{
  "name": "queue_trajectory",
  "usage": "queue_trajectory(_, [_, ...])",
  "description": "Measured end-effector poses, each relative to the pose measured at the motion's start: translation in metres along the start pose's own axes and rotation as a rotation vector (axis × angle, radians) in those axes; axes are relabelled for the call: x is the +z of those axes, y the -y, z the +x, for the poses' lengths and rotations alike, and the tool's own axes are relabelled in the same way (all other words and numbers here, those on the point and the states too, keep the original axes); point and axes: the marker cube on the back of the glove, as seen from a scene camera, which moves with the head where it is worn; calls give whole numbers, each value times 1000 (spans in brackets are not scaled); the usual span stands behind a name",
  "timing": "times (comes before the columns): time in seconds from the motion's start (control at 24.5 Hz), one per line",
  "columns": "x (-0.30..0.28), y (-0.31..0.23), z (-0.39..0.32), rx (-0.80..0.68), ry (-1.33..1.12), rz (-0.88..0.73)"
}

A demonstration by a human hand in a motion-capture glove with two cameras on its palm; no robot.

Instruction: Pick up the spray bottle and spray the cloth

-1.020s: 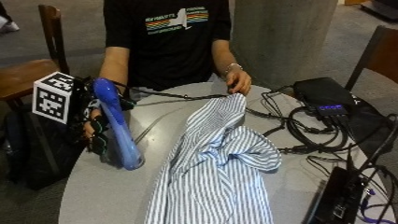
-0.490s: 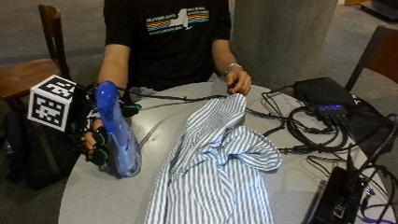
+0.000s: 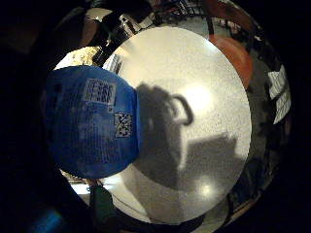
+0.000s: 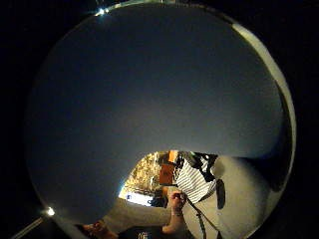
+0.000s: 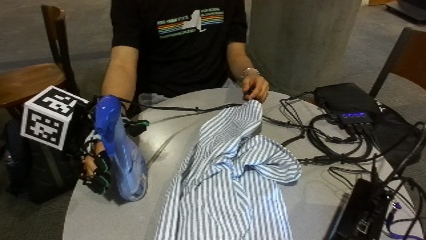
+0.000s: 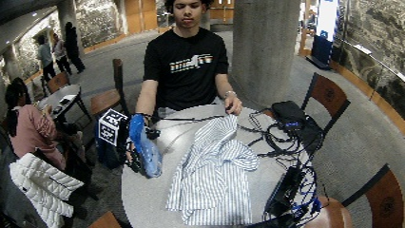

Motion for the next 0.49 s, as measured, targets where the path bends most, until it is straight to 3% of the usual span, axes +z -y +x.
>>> queue_trajectory(0.49, [13, 5, 10, 24, 270, -6])
